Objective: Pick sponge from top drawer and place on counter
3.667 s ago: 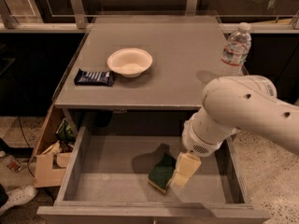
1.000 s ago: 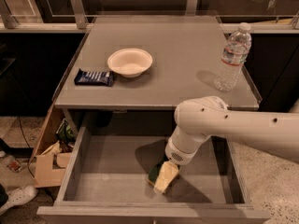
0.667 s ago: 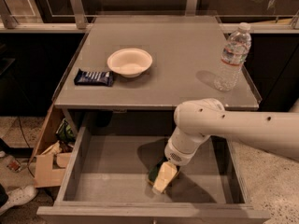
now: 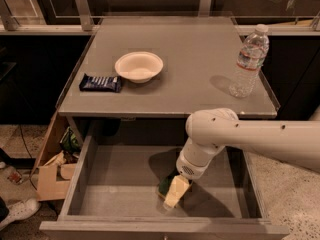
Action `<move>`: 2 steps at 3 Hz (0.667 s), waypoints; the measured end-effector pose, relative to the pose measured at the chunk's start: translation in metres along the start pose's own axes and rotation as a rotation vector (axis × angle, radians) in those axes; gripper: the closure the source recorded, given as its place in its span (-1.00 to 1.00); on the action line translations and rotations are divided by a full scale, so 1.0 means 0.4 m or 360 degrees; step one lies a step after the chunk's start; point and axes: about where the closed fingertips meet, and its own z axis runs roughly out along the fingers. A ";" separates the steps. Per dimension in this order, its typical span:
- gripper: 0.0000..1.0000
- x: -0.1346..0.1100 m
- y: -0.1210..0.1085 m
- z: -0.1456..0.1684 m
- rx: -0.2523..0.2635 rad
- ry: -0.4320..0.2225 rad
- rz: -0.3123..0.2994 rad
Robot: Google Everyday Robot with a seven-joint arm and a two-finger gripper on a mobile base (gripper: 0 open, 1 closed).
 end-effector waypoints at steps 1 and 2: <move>-0.67 0.000 0.000 0.000 0.0000 0.0000 0.0000; -0.22 0.000 0.000 0.000 0.0000 0.0000 0.0000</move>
Offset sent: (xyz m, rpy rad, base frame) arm 0.0000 0.0000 0.0000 0.0000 0.0000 0.0000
